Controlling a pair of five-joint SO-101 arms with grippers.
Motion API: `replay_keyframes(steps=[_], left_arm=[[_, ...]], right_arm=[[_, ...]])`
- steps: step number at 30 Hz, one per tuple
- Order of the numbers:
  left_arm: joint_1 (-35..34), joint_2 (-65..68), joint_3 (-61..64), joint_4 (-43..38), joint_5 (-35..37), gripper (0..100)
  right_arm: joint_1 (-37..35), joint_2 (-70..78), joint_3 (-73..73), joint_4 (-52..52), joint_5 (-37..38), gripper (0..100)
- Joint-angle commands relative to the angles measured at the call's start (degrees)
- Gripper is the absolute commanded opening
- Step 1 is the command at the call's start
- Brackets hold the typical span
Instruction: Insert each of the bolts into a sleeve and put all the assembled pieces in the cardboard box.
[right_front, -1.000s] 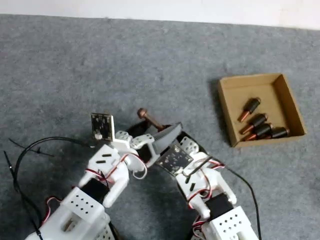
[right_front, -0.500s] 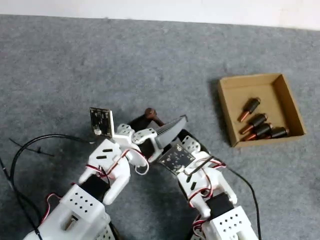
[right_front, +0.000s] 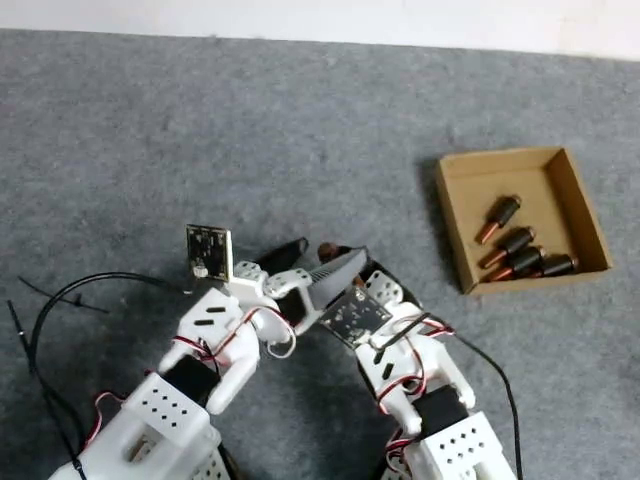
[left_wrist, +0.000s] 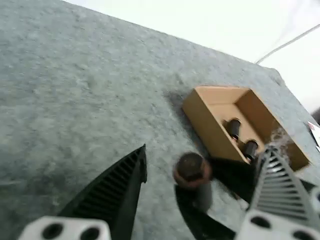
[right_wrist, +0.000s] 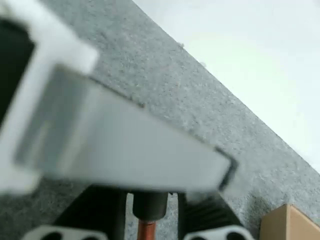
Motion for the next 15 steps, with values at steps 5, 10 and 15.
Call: replay_keyframes(steps=[5, 10, 15], left_arm=[[-7.08, 0.31, -1.63, -1.58, 7.12, 33], [-17.01, 0.31, -3.91, -1.58, 17.05, 33], [-20.53, 0.75, -3.74, -1.49, 18.20, 33]], right_arm=[[0.84, -1.10, 7.52, -2.51, -0.35, 0.5], [5.93, -1.10, 7.96, -7.96, -5.19, 0.5], [11.91, -1.10, 7.96, -11.91, -11.69, 0.5]])
